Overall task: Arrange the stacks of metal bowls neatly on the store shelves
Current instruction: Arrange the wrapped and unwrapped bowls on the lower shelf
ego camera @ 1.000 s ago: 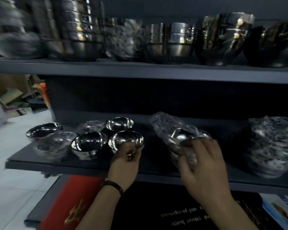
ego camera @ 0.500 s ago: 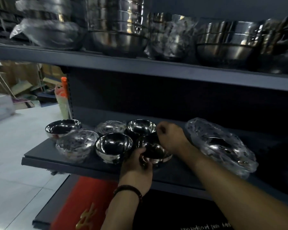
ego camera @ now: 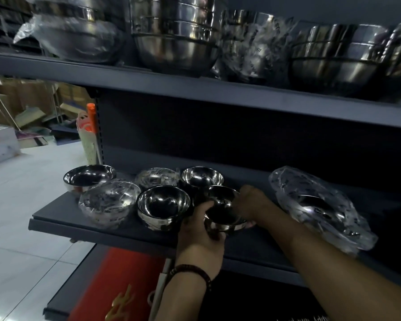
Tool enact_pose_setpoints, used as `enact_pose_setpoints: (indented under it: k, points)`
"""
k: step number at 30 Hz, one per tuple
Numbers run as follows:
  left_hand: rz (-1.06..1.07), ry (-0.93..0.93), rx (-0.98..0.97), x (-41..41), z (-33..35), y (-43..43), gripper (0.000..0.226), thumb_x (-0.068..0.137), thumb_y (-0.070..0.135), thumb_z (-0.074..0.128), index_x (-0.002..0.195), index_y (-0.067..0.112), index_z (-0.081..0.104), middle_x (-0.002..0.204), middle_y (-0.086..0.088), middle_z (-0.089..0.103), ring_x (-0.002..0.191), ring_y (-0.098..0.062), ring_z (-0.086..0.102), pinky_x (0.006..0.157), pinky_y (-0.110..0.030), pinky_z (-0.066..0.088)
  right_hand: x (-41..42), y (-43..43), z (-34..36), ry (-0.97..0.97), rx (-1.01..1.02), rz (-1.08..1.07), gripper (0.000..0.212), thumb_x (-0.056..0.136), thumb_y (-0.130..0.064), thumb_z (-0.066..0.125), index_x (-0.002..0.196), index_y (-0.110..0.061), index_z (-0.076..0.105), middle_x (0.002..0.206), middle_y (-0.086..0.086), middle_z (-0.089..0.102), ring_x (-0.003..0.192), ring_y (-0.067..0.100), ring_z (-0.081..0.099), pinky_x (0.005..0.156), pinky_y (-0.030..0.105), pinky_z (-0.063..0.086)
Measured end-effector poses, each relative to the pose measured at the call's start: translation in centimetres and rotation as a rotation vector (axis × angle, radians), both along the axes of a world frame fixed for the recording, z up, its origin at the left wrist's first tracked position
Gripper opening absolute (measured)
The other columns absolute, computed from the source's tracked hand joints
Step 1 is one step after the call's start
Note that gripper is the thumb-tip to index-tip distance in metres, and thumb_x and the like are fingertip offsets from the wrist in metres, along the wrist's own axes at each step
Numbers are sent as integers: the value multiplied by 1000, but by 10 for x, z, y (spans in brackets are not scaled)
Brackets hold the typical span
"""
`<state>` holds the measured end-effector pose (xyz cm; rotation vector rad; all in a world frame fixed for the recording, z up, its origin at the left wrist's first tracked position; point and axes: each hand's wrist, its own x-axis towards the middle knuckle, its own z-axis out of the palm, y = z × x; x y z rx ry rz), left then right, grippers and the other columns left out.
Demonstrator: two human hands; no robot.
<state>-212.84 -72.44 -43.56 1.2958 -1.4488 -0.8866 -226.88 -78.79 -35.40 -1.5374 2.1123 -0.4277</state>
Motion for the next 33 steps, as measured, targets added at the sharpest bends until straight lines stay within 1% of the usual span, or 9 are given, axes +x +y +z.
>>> enact_pose_setpoints:
  k: [3,6,10,14,17,21,25,29,33]
  points:
    - [32,104,-141,-1,5,8,85,67,9,88,133,49,51,132,5,58,107,5,63,95,-17,54,-1,27,17,-63,-118,16,34,97,-34,65,119,-9,60,113,5,64,87,18,70,56,24,56]
    - [-14,242,-221,3,21,18,101,63,15,96,144,46,45,133,15,61,119,-1,63,102,-26,54,-8,54,36,-79,-234,70,52,81,-60,66,122,-27,60,119,-5,71,106,18,69,84,35,58]
    - [-96,443,-216,-4,45,41,111,67,6,95,151,44,35,137,21,62,122,-6,66,101,-28,55,-31,98,58,-339,-432,145,41,84,-46,71,124,-40,67,114,-12,76,105,13,73,95,46,61]
    - [-124,520,-176,-26,61,54,102,65,20,97,145,41,39,137,20,62,120,-10,68,99,-32,56,-69,137,72,-702,-538,201,29,104,-17,59,124,-34,71,102,2,80,92,21,75,76,34,59]
    - [-165,506,-178,-49,72,59,84,68,23,95,137,38,50,133,18,66,120,-10,68,103,-36,56,-105,155,67,-661,-592,159,36,108,-19,54,137,-36,66,117,-2,80,107,21,76,91,44,59]
    - [-235,475,-183,-81,80,61,70,75,24,92,134,41,59,129,16,69,115,-6,69,100,-42,58,-146,170,53,-751,-600,161,40,111,-42,39,145,-41,60,134,-12,73,121,17,72,98,45,54]
    - [-307,412,-191,-113,77,57,77,80,23,88,145,43,51,129,21,68,117,-6,68,96,-29,58,-179,177,33,-781,-634,154,63,100,-70,31,151,-40,54,144,-14,66,132,13,64,106,47,47]
    - [-305,331,-196,-140,72,52,88,79,37,88,150,50,38,134,22,63,121,0,63,96,-22,57,-202,172,12,-707,-711,163,68,100,-73,30,159,-41,43,156,-17,54,145,8,51,119,50,36]
    - [-295,292,-193,-157,68,39,83,84,37,85,153,44,39,137,22,63,126,7,57,105,-25,50,-214,158,9,-681,-697,150,77,96,-81,38,161,-41,39,164,-17,44,154,8,37,127,53,28]
